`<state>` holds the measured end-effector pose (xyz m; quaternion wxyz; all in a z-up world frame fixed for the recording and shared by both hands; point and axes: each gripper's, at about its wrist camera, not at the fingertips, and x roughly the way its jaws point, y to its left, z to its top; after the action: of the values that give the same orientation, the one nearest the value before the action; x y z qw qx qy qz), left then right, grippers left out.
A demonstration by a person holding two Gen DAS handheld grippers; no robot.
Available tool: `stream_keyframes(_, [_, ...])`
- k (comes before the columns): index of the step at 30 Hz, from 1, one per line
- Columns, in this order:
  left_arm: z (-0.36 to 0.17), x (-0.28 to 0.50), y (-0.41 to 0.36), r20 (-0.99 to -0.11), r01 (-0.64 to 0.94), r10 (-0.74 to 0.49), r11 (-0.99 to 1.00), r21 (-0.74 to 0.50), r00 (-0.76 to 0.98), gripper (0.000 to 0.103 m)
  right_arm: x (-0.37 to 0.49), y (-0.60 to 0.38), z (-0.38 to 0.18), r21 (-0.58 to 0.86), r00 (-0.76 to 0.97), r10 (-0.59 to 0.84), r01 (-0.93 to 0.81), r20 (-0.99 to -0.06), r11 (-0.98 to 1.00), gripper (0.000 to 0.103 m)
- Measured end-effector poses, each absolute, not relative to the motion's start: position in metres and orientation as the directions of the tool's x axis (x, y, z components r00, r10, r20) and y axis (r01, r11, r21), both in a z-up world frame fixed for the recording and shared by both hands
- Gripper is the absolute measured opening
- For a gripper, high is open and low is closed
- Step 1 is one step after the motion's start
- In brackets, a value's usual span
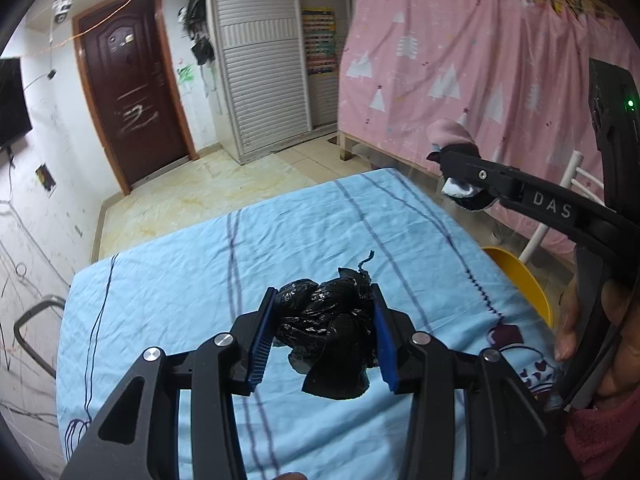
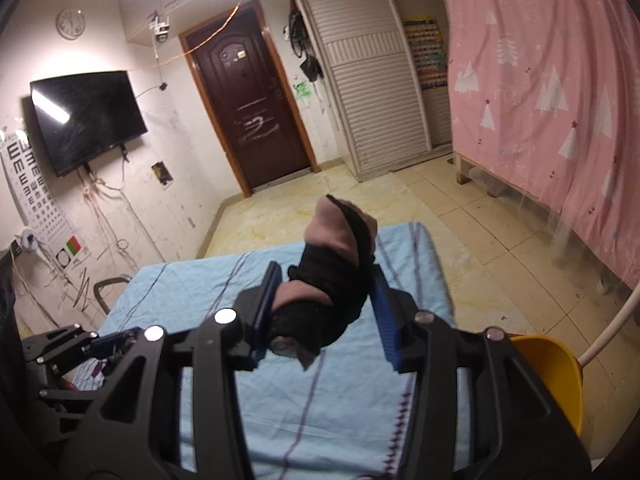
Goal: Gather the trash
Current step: 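Carry the bag and glove to the yellow bin and open both tools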
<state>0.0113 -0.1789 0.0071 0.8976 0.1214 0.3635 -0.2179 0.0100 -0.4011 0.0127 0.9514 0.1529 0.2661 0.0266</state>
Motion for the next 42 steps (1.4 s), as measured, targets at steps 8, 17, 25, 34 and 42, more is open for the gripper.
stream_keyframes(8, [0.012, 0.000, -0.229, -0.703, 0.540, -0.327, 0.836, 0.096, 0.631, 0.036, -0.016, -0.454, 0.005, 0.327, 0.869, 0.057, 0.123, -0.492, 0.937, 0.043])
stream_keyframes(17, [0.013, -0.013, -0.284, -0.700, 0.611, -0.364, 0.781, 0.129, 0.614, 0.036, -0.044, -0.506, -0.012, 0.345, 0.860, -0.018, 0.224, -0.510, 0.912, 0.043])
stream_keyframes(25, [0.010, -0.021, -0.327, -0.706, 0.658, -0.391, 0.740, 0.140, 0.590, 0.036, -0.062, -0.532, -0.026, 0.352, 0.848, -0.054, 0.276, -0.527, 0.894, 0.043])
stream_keyframes(34, [0.005, -0.024, -0.357, -0.715, 0.685, -0.398, 0.712, 0.154, 0.575, 0.036, -0.069, -0.552, -0.042, 0.368, 0.830, -0.067, 0.316, -0.553, 0.874, 0.063])
stream_keyframes(42, [0.001, -0.021, -0.379, -0.724, 0.708, -0.423, 0.694, 0.126, 0.544, 0.036, -0.077, -0.565, -0.045, 0.381, 0.839, -0.104, 0.348, -0.534, 0.857, 0.067])
